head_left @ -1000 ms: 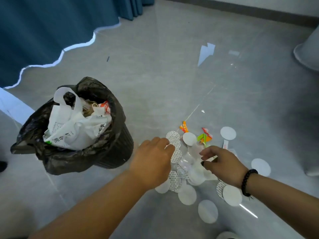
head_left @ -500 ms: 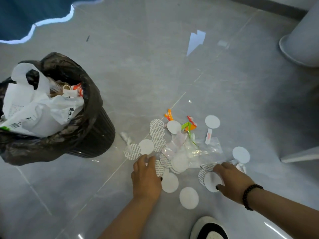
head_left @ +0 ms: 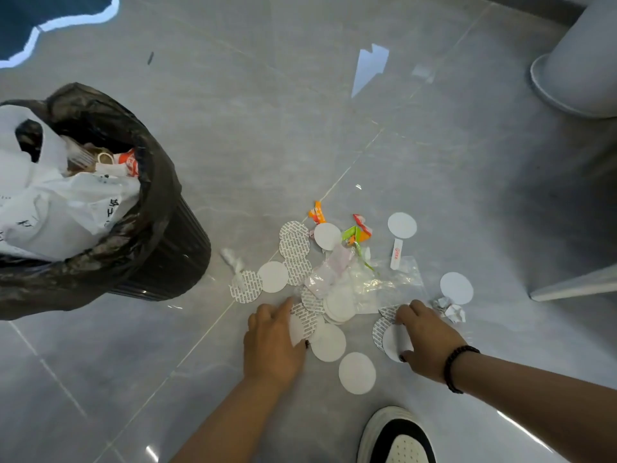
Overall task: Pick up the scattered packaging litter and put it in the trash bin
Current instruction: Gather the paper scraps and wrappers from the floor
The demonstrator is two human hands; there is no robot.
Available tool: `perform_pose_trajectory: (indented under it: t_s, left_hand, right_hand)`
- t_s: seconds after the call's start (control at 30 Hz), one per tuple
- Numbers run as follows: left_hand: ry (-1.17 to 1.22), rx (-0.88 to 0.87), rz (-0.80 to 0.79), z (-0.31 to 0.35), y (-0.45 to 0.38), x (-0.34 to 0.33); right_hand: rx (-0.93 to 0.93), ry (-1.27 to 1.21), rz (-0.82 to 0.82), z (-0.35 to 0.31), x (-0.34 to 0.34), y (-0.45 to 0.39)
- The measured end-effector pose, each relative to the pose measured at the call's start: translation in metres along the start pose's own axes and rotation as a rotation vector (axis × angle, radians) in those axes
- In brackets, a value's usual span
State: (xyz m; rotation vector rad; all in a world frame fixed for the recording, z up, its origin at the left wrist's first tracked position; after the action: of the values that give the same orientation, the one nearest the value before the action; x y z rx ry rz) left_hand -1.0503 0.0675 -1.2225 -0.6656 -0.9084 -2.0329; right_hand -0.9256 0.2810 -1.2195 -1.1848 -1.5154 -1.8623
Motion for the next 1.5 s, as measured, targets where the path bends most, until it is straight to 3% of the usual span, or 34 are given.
perform_pose_trajectory:
  t_s: [0.23, 0.37, 0.47, 0.67, 0.83, 0.9, 1.0, 1.07, 1.2, 1.37, 1.5]
  left_hand:
    - [-0.122, -0.031, -0.104, 0.006, -0.004, -0.001]
    - [0.006, 0.021, -0.070, 0.001, -0.008, 0.009]
    - [0.236, 0.108, 0.018, -0.004, -0.007, 0.022]
    - [0.642, 0.212, 0.036, -0.005, 0.006, 0.020]
    - [1.367, 0.517, -0.100, -0.002, 0.026, -0.002]
    - [1.556, 0.589, -0.168, 0.002, 0.034, -0.009]
    - [1.729, 0.649, -0.268, 0.013, 0.041, -0.014]
    - [1.823, 0.643, -0.361, 0.027, 0.045, -0.015]
    - [1.811, 0.579, -0.477, 0.052, 0.048, -0.010]
    - [1.733, 0.406, -0.509, 0.069, 0.043, 0.011]
    - [1.689, 0.369, -0.495, 0.067, 0.042, 0.022]
  right_hand:
    - [0.008, -0.087, 0.001, 0.005, 0.000, 0.001]
    - [0.012, -0.121, -0.036, 0.004, -0.007, -0.002]
    - [0.030, -0.107, -0.041, 0.003, -0.005, -0.004]
    - [0.026, -0.075, -0.034, 0.005, -0.005, -0.004]
    - [0.075, -0.139, -0.052, -0.001, 0.003, 0.000]
    - [0.061, -0.374, -0.042, -0.009, 0.021, 0.003]
    - [0.036, -1.147, -0.083, -0.032, 0.062, 0.012]
    - [0.115, -1.304, -0.080, -0.049, 0.094, 0.016]
    - [0.278, -0.987, -0.019, -0.075, 0.132, 0.016]
    - [0.320, -0.706, 0.158, -0.080, 0.154, 0.009]
    - [0.361, -0.643, 0.144, -0.093, 0.154, 0.005]
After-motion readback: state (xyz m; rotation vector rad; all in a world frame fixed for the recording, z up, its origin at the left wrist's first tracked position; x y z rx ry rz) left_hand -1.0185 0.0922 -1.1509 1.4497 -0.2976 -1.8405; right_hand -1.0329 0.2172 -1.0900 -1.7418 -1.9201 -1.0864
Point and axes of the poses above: each hand's wrist, its own y-axis away from the middle knuckle, its own x-axis out of the back of the hand, z = x × y, the point moved 9 cm from there along -y, towards the middle knuckle, and after that the axes turned 14 degrees about y, right-handed, at the moved point
